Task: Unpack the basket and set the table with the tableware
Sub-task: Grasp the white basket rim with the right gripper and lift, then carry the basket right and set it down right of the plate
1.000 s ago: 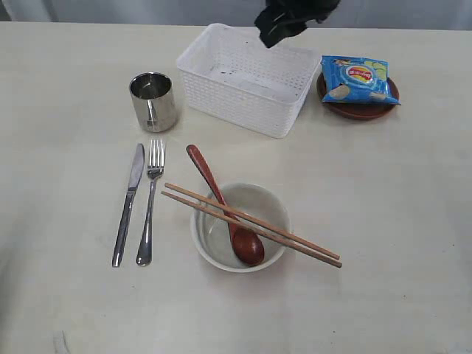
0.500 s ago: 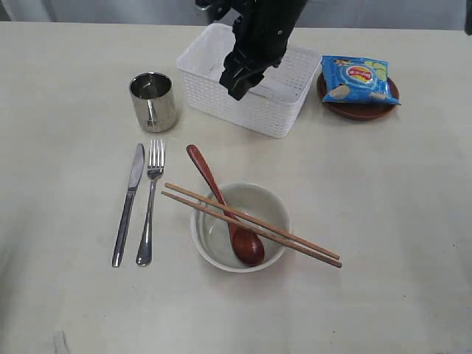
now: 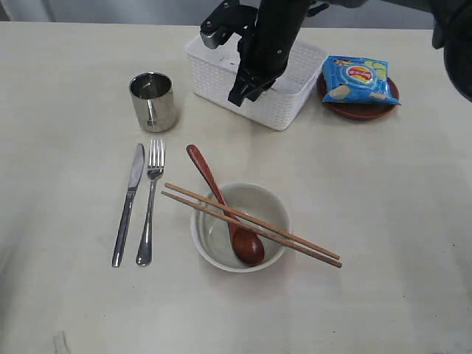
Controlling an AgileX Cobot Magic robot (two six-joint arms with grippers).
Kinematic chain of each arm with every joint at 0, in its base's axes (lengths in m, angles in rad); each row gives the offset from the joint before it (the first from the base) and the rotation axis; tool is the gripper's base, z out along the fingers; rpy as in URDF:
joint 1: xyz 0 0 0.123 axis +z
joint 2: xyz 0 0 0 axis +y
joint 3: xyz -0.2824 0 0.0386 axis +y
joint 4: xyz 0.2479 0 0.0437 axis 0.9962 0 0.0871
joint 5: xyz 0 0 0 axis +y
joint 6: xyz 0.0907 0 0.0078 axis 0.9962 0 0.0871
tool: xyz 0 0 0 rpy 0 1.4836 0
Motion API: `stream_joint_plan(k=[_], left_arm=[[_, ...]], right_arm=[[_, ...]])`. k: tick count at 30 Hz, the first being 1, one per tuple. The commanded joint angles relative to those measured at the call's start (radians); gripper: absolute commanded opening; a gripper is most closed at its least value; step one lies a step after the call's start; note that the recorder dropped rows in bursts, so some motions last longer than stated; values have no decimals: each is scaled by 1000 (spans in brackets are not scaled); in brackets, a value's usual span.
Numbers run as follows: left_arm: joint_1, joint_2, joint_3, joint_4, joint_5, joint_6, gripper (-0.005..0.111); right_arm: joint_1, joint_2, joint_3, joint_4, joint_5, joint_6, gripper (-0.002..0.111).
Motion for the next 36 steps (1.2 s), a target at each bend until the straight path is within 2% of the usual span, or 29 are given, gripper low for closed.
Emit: stream_joint_plan(k=[1,7,10,14,20,25,30,36], left_arm=[[3,-4,4,-1,-9,3,0],[3,-4,4,-1,-9,3,0],[3,-4,4,-1,-9,3,0],[3,-4,4,-1,-9,3,0],[3,-4,4,-1,-9,3,0],[3,-4,4,-1,-9,3,0],[3,-4,4,-1,-9,3,0],[3,-4,4,-1,-9,3,0]], right_arm=[[1,-59,-8,-22,-84,6,0],[-4,-149,-46,-82,-92,85,0],[-31,-193,-57,-217,-89,215,0],[-123,-220,-57,-383,-25,468,-1],[-324,-215,-3,-342,89,608,-1],[-431,-215,76,-304,98,628,-1],[-485,-190,123,-301,89,680,-1],[-496,-119,123,-303,101,687,-1]])
